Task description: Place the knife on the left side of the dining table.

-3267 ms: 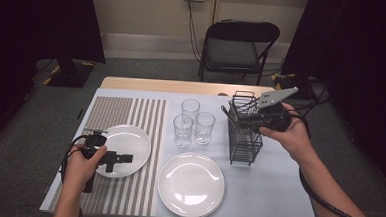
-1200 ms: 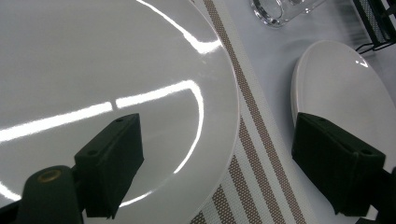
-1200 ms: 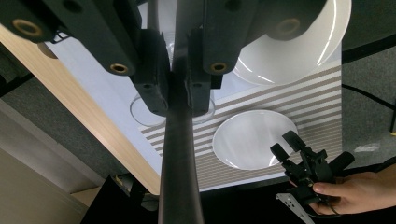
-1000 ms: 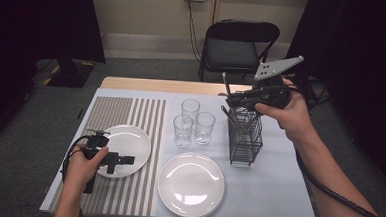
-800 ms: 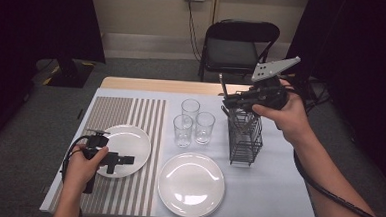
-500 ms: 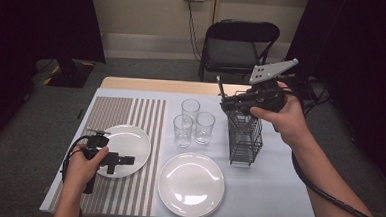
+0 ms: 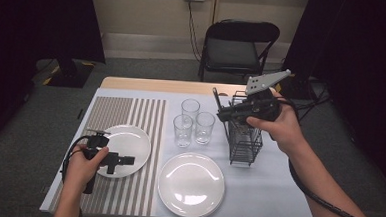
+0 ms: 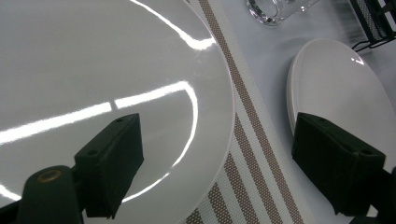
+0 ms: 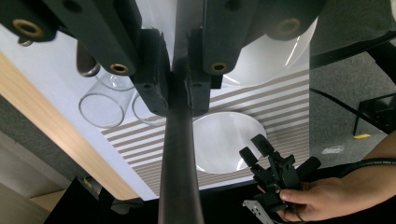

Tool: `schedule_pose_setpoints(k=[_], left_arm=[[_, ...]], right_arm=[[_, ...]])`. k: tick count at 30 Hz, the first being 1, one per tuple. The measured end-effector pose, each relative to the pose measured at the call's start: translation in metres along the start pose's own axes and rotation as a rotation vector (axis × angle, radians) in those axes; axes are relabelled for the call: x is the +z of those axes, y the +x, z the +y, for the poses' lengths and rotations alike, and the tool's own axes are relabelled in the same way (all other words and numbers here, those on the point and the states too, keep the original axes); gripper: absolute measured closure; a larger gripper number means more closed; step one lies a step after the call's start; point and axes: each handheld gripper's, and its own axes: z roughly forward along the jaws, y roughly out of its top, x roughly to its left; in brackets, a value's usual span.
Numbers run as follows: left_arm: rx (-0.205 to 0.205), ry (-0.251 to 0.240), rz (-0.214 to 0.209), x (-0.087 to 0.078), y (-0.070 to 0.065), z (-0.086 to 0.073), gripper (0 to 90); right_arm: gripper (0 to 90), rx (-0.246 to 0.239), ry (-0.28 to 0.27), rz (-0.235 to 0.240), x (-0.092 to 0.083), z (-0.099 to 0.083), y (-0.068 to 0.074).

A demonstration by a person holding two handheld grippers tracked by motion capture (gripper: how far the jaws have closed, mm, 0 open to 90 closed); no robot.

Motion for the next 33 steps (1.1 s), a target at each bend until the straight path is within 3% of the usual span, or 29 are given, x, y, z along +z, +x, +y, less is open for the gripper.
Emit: schedule_pose_setpoints(k=[33], left_arm=[[0.002,0.014,0.002,0.003,-0.002,-0.001,16.3]], right_arm=[[80.8,0.081,0.014,0.027,0.009,-0.064,-0.002]])
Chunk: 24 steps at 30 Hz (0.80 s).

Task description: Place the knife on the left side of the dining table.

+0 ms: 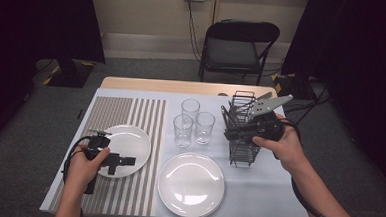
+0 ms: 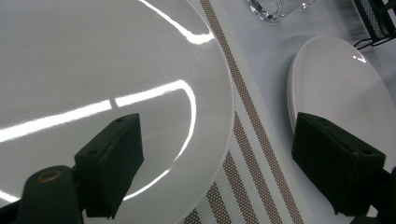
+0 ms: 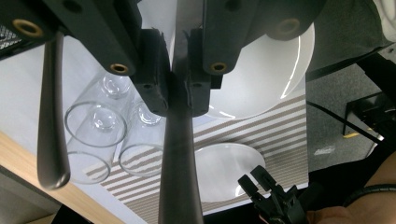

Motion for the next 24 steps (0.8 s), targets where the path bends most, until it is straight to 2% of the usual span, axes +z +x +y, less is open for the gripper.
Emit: schedule_pose_setpoints(k=[11,19,24], left_arm=[[-0.004,0.008,0.002,0.001,-0.002,0.0,16.2],[-0.011,0.01,0.001,0.001,-0.004,0.0,16.3],[-0.001,0.019,0.004,0.001,-0.004,0.0,16.3]], right_arm=[[80.7,0.016,0.015,-0.002,-0.005,-0.02,-0.001],[80.7,0.031,0.031,-0.004,-0.004,-0.036,-0.002],[80.8,0.041,0.047,-0.004,-0.001,-0.045,-0.003]])
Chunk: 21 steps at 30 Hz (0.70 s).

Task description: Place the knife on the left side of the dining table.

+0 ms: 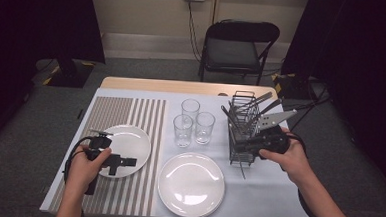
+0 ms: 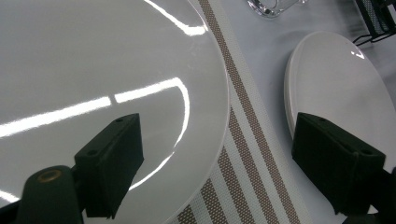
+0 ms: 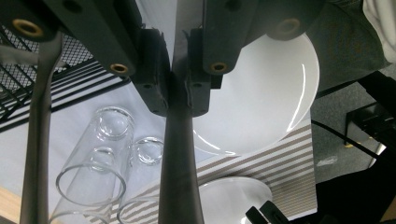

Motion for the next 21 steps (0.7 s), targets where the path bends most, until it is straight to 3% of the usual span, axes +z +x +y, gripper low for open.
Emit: schedule_pose_setpoints(k=[17,21], left_arm=[[0.015,-0.013,-0.018,0.001,-0.009,0.003,16.4],[0.013,-0.008,-0.051,0.003,-0.014,0.005,16.4]], right_arm=[[80.7,-0.002,0.026,-0.008,0.011,-0.019,0.0],[80.7,-0.013,0.03,-0.006,0.015,-0.018,0.002]])
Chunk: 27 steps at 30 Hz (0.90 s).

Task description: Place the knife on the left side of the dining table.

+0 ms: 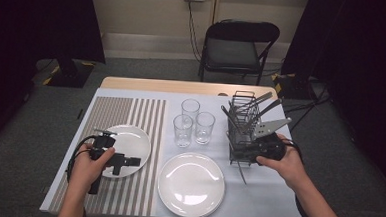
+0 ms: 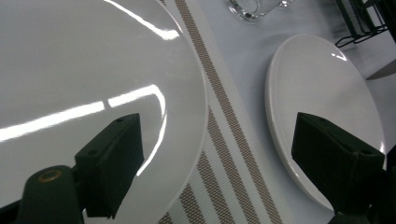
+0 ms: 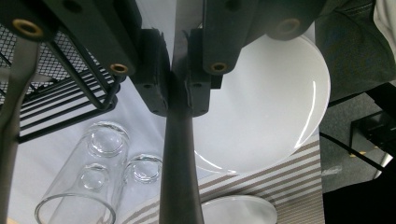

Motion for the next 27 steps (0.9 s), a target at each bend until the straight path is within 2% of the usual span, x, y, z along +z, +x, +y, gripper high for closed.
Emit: schedule_pose_setpoints(k=[4,8,17,24,27], left_arm=[[0.031,0.001,-0.008,0.003,-0.008,0.003,16.4],[0.044,0.006,-0.025,0.007,-0.018,0.006,16.3],[0.072,0.025,-0.059,0.014,-0.033,0.01,17.1],[0.074,0.028,-0.066,0.013,-0.042,0.018,19.2],[0.058,0.019,-0.072,0.013,-0.047,0.022,19.4]], right_arm=[[80.7,-0.013,0.005,-0.002,0.004,0.001,0.002],[80.7,-0.022,0.006,-0.006,0.009,0.002,0.004],[80.8,-0.036,-0.002,0.0,0.015,0.002,0.006],[80.8,-0.033,-0.017,-0.007,0.016,0.0,0.006],[80.8,-0.037,-0.026,-0.012,0.017,-0.002,0.008]])
